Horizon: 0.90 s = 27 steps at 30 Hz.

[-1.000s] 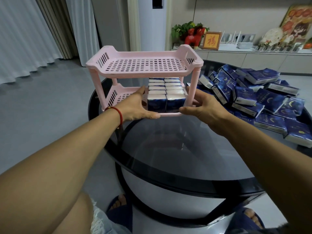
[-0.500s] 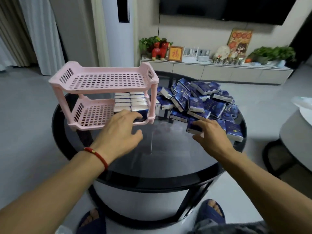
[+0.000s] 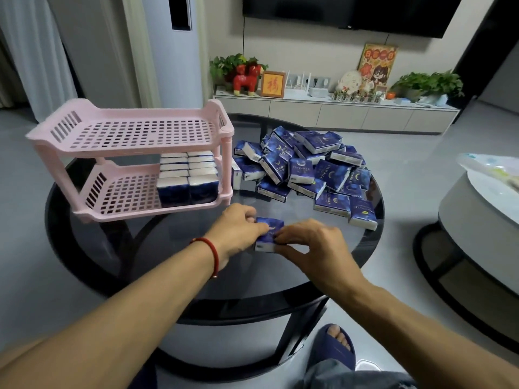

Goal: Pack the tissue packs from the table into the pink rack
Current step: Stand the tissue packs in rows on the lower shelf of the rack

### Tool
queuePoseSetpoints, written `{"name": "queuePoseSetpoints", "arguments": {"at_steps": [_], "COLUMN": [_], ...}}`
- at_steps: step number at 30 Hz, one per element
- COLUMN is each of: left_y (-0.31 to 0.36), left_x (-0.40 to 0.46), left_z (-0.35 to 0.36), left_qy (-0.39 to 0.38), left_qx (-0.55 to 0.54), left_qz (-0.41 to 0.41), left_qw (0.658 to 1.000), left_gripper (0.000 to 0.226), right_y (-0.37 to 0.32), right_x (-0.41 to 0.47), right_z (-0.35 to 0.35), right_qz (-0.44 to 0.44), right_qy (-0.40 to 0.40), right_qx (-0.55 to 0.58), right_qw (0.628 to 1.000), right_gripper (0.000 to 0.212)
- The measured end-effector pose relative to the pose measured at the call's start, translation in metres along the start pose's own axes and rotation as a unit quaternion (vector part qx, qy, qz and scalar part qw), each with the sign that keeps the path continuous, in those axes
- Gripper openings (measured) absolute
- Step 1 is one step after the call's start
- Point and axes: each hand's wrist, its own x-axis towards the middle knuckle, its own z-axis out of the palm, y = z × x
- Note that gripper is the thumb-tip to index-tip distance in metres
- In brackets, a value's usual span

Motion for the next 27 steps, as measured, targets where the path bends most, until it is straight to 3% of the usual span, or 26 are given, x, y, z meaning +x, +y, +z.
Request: {"name": "queuePoseSetpoints", "arguments": {"at_steps": [1,4,6,9,11,13,18,20,23,27], "left_y": [-0.003,-0.006,-0.005,-0.005,-0.005,-0.007,-0.010,-0.008,-0.006,-0.007], "left_x": [0.004,0.009,0.009,0.012,0.012,0.011,0.013,0.013,0.009,0.004], "left_z": [0.002,0.006,0.008,0.010,0.010,0.009,0.008,0.008,0.009,0.013], "left_qy": [0.002,0.000,0.016,0.031,0.035,0.040,0.067,0.073,0.063,0.044], "left_qx": [-0.028,-0.077,-0.080,-0.117,-0.143,-0.159,-0.184,-0.200,-0.206,-0.191], "left_qz": [-0.004,-0.004,0.012,0.027,0.039,0.050,0.068,0.071,0.084,0.122], "left_qw": [1.000,0.997,0.997,0.992,0.988,0.985,0.978,0.974,0.973,0.973], "left_gripper": [0.017,0.057,0.066,0.064,0.060,0.056,0.044,0.046,0.045,0.039], "right_y": [0.001,0.001,0.007,0.050,0.081,0.100,0.088,0.078,0.065,0.059], "right_x": [-0.002,-0.007,-0.004,0.009,0.010,0.005,-0.001,-0.003,-0.009,-0.004], "right_z": [0.001,-0.001,-0.012,-0.040,-0.059,-0.068,-0.096,-0.113,-0.129,-0.117], "right_qz": [-0.008,-0.028,-0.022,0.093,0.196,0.232,0.247,0.259,0.289,0.301], "right_qy": [-0.002,-0.054,-0.036,0.108,0.069,-0.003,-0.014,-0.009,-0.050,-0.114], "right_qx": [-0.001,0.020,-0.003,-0.106,-0.180,-0.178,-0.057,0.076,0.306,0.400], "right_qw": [1.000,0.998,0.999,0.984,0.961,0.956,0.967,0.963,0.906,0.858], "right_gripper": [0.012,0.010,0.016,0.016,0.037,0.040,0.023,0.028,0.032,0.040]}}
